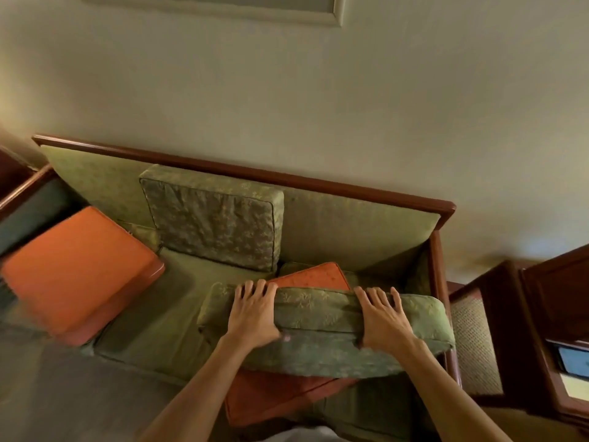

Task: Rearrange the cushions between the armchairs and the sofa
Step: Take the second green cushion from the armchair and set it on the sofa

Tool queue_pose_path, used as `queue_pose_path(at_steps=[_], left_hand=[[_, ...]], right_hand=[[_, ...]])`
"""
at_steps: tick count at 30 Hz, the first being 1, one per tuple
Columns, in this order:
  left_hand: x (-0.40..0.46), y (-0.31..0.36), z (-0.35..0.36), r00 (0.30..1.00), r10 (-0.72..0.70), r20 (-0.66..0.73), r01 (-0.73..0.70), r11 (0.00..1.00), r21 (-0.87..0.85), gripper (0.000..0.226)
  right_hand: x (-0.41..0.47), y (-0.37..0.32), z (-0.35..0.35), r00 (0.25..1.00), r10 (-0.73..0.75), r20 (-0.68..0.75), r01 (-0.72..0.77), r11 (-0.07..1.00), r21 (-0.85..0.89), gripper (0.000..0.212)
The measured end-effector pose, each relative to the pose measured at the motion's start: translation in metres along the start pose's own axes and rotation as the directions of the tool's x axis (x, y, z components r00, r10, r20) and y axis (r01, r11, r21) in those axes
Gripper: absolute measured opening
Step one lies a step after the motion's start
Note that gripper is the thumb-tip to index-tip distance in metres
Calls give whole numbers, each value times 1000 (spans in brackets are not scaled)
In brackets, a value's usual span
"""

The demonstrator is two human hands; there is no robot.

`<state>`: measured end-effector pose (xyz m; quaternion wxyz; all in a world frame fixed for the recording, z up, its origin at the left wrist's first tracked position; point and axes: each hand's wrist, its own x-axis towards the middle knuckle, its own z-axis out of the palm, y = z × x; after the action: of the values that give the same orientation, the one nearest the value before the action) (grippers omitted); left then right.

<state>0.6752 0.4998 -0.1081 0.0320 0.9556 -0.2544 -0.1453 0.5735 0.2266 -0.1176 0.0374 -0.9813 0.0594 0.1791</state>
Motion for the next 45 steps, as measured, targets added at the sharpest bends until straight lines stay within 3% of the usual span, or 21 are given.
queue_pose_path(at_steps=[7, 13, 16, 22, 28, 32, 36, 39, 42, 45], left_hand=[[-4, -11, 3, 999, -38, -37, 36, 999, -37, 102], [6, -41, -10, 999, 21, -28, -25, 993, -115, 90], [23, -77, -29, 999, 51, 16, -49, 990, -133, 95], [56, -189, -63, 991, 132, 4, -130, 981, -141, 112], [107, -284, -102, 965, 241, -98, -249, 965, -80, 83], [156, -323, -129, 951, 280, -133, -292, 953, -81, 99], [216, -346, -130, 955, 279, -99, -288, 953, -94, 99], [265, -363, -102, 981, 193, 9, -190, 973, -134, 105], [300, -374, -59, 971, 67, 229, -36, 990, -137, 133], [319, -377, -34, 983, 12, 184, 10, 993, -118, 147]], right_hand=[[28, -3, -12, 991, -132, 29, 132, 991, 15, 102], [39, -21, -33, 988, -119, 95, 108, 988, 110, 85], [52, -48, -56, 990, -101, 103, 90, 990, 112, 80], [103, -132, -91, 992, -128, 7, 125, 976, 178, 96], [161, -208, -125, 999, -45, -12, 46, 985, 167, 95], [209, -228, -148, 999, 13, -48, -3, 980, 199, 93], [271, -232, -156, 997, 33, -70, -24, 991, 134, 96], [320, -228, -134, 996, 84, -18, -81, 991, 106, 101], [362, -228, -103, 991, 100, 94, -97, 994, -39, 106], [391, -231, -95, 979, 162, 120, -147, 981, -129, 111]])
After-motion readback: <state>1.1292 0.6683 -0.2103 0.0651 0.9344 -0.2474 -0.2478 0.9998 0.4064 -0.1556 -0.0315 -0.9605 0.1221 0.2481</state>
